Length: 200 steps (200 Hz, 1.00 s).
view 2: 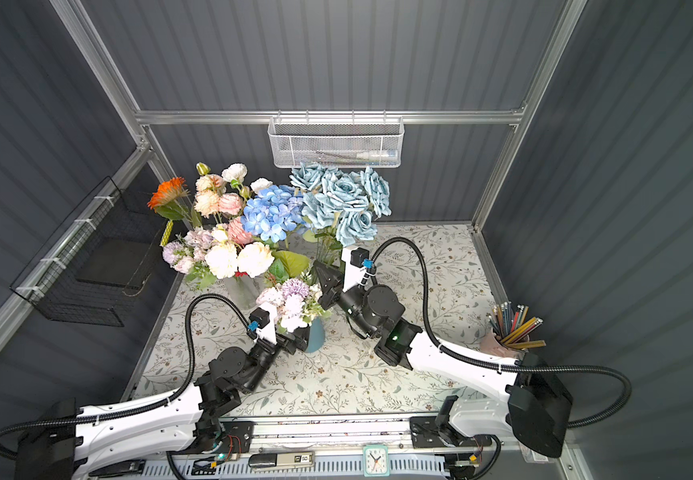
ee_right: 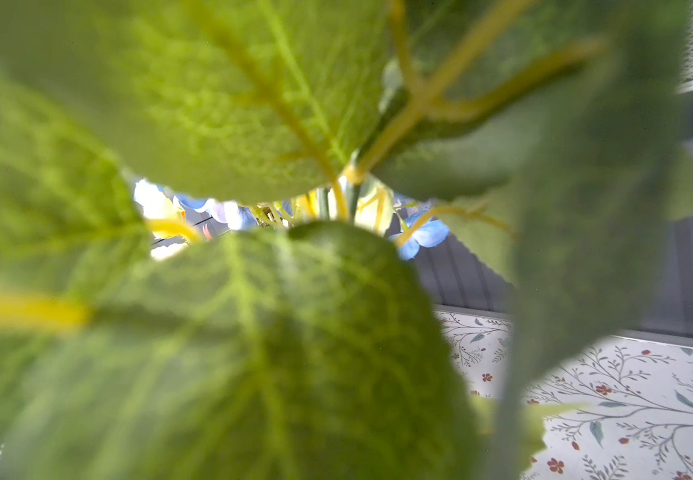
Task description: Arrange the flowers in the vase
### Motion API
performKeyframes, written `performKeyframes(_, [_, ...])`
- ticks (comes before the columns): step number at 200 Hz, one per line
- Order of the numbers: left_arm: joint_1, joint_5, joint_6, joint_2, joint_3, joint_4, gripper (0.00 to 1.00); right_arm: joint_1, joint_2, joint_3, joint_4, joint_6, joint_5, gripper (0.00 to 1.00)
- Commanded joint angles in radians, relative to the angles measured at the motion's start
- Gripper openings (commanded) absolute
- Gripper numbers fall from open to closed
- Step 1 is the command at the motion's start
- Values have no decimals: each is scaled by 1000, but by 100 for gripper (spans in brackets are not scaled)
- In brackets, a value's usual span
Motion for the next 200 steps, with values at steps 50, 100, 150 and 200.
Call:
performKeyframes(50, [-5,-33,87,-81,27,76,79,7,-52,-18,83,-36,-8,0])
performKeyframes(100, [-5,-33,115,-80,44,91,78,5,-84,-18,81,-109,49,0])
performKeyframes(150, [-5,-68,62,-118,6,58,77,-25,-118,12,73,-184,91,0])
performKeyframes(200, [-5,-72,29,-153,10,-7,77,-41,-127,-55,121,-105,55,0])
